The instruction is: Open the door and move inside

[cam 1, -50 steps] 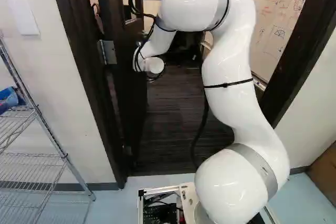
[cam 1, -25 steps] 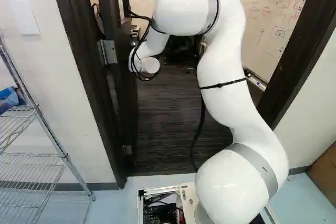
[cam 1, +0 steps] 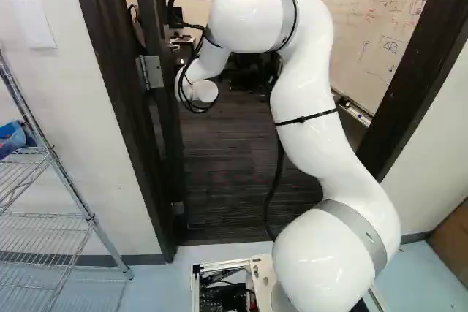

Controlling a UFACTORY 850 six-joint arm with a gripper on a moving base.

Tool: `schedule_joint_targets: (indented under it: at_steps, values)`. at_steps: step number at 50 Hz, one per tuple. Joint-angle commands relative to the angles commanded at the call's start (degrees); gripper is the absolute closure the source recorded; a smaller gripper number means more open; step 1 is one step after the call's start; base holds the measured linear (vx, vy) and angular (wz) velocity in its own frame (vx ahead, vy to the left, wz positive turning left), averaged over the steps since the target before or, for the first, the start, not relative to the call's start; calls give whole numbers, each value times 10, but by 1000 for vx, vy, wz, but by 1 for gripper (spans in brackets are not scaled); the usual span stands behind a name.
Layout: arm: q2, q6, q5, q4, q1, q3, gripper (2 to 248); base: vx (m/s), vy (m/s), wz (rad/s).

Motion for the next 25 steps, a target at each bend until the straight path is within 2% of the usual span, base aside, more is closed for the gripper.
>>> schedule_joint_targets:
  at_steps: [14, 25]
  values:
    - [1, 0, 0, 0, -1, 1, 3, 0, 0, 0]
    - [13, 0, 0, 0, -11, 18, 3, 0, 0, 0]
